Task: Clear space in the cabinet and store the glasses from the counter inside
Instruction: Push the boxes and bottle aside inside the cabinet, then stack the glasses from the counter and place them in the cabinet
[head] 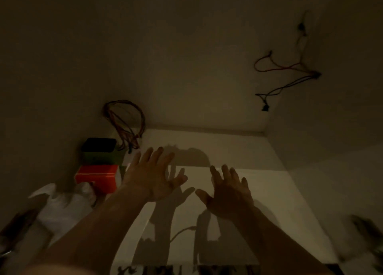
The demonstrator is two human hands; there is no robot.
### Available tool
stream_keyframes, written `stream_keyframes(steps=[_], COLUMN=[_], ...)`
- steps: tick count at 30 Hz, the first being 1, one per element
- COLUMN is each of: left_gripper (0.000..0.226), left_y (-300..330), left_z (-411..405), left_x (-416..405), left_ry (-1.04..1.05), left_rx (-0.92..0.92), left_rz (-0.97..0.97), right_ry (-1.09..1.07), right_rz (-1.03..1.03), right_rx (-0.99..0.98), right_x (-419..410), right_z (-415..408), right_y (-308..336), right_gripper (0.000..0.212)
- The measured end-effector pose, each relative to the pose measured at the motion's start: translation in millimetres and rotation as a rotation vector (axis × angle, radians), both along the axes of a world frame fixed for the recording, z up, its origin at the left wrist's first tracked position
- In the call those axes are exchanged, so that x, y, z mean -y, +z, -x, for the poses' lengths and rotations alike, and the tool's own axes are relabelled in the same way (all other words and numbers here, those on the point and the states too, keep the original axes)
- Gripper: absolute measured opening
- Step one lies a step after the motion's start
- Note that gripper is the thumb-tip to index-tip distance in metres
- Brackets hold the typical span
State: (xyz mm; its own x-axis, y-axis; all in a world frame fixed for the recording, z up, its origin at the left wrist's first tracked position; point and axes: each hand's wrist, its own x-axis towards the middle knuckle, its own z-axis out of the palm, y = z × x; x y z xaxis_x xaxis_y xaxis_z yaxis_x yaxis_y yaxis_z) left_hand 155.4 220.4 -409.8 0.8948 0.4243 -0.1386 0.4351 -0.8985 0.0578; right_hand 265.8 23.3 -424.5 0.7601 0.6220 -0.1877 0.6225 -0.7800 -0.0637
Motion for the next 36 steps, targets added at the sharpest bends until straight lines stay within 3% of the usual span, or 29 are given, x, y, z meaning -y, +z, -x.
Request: stream_keyframes(steps=[8, 14, 18, 24, 30, 36], left_gripper=[0.097, 0.092, 0.091, 0.089, 0.089, 0.084], left_y=[26.9, 99.3, 200.1, 403.7, 589.3, 743.1], left_z=[-5.2, 32.1, 62.0, 107.3, 153.1, 151.8], left_x=[43.8, 85.7, 114.1, 153.6, 175.6, 160.3], left_ry=[0.022, 0.020, 0.022, 0.007, -0.007, -0.082], left_rx=[-0.023, -0.186, -0.243, -0.354, -0.471, -0.430], left_rz=[0.060, 0.150, 0.235, 0.361, 0.506, 0.496], right_ry=[-0.041, -0.091, -0.117, -0.135, -0.155, -0.172], right_rz=[-0.039, 0.006, 0.035, 0.128, 0.190, 0.112], right_rx=[0.011, -0.172, -0.287, -0.389, -0.590, -0.460], right_x=[33.8, 65.8, 86.3, 114.7, 139.6, 142.2], right_z=[-3.4, 33.1, 62.7, 121.5, 167.7, 161.2], right_y=[55.6, 139.6, 243.6, 447.1, 622.4, 777.7], right_gripper=[0.087, 0.078, 0.077, 0.067, 0.080, 0.064])
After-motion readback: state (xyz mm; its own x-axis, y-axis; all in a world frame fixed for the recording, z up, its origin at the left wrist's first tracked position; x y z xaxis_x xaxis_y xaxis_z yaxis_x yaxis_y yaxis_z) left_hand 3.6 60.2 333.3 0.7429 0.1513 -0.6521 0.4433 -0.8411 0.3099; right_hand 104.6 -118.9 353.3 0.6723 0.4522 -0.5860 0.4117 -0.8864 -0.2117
